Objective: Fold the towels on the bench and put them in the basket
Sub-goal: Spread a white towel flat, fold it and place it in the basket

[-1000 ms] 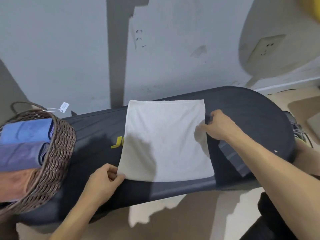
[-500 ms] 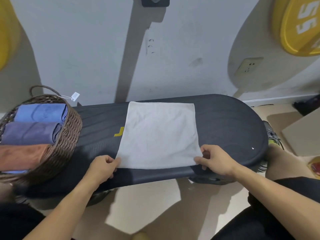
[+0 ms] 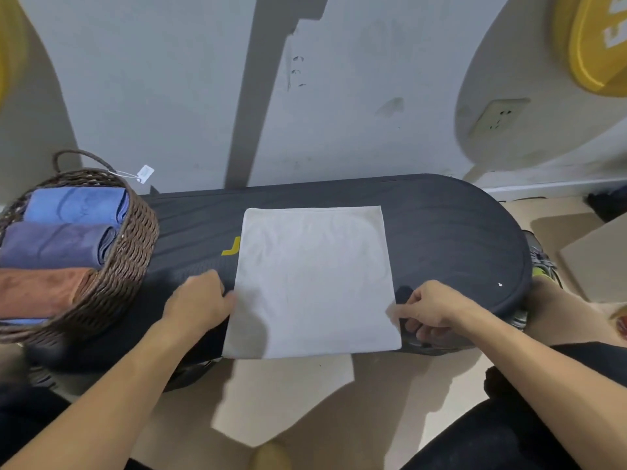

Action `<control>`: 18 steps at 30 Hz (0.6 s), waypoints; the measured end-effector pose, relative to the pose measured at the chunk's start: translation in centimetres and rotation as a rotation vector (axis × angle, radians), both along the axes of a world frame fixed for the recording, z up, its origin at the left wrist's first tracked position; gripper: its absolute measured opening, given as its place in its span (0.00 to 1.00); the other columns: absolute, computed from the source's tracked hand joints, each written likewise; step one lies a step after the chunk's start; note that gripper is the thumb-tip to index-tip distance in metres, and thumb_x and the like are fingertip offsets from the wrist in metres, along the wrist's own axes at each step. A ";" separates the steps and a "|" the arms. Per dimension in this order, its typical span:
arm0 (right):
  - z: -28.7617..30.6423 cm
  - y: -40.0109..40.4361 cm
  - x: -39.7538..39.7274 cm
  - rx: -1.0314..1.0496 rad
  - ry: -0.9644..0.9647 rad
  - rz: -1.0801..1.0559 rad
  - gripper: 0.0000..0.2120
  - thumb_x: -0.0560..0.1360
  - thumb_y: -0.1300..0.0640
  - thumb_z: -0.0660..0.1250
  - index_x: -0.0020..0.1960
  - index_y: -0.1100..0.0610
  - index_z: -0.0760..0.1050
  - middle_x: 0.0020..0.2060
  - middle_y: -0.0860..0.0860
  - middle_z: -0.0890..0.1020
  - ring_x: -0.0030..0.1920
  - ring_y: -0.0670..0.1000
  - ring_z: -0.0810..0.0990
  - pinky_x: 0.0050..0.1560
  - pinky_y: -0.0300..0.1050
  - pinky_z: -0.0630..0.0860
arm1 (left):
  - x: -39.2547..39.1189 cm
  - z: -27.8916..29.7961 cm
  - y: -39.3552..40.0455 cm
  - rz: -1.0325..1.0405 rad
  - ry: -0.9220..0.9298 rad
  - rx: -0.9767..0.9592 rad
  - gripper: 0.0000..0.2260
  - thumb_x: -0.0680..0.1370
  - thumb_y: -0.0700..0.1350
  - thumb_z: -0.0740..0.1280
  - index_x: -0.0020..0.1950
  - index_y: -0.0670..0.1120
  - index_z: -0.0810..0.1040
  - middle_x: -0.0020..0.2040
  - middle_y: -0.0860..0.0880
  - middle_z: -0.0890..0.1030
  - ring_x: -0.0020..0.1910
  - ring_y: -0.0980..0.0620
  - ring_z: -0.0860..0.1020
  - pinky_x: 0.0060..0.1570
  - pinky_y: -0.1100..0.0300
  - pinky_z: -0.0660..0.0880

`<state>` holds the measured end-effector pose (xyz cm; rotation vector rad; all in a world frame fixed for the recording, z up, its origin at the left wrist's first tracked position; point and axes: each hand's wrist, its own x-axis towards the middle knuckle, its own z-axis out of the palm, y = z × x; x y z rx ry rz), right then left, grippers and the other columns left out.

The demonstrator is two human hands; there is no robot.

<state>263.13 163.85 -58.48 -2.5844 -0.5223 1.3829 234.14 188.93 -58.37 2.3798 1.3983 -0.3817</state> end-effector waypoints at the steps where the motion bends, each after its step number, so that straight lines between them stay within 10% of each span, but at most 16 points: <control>1: 0.2 0.9 0.7 0.032 -0.083 0.023 0.13 0.75 0.46 0.71 0.43 0.57 0.82 0.30 0.49 0.85 0.28 0.48 0.83 0.28 0.39 0.78 | 1.3 0.1 0.5 -0.011 -0.120 0.044 0.10 0.77 0.51 0.66 0.44 0.46 0.72 0.43 0.47 0.79 0.45 0.44 0.78 0.43 0.52 0.74; 9: 0.0 12.0 6.3 0.538 -0.471 0.182 0.09 0.76 0.56 0.67 0.56 0.55 0.77 0.49 0.51 0.78 0.44 0.51 0.76 0.42 0.41 0.69 | 9.9 -1.3 8.6 -0.162 -0.445 0.047 0.13 0.79 0.41 0.65 0.64 0.45 0.76 0.56 0.46 0.76 0.58 0.47 0.73 0.58 0.52 0.71; 18: -2.4 14.9 10.0 0.377 -0.351 0.298 0.05 0.78 0.51 0.69 0.47 0.51 0.76 0.39 0.45 0.78 0.39 0.44 0.76 0.33 0.37 0.67 | 10.7 -3.5 12.8 -0.147 -0.363 -0.109 0.05 0.78 0.46 0.68 0.42 0.50 0.78 0.40 0.53 0.79 0.42 0.53 0.76 0.36 0.59 0.68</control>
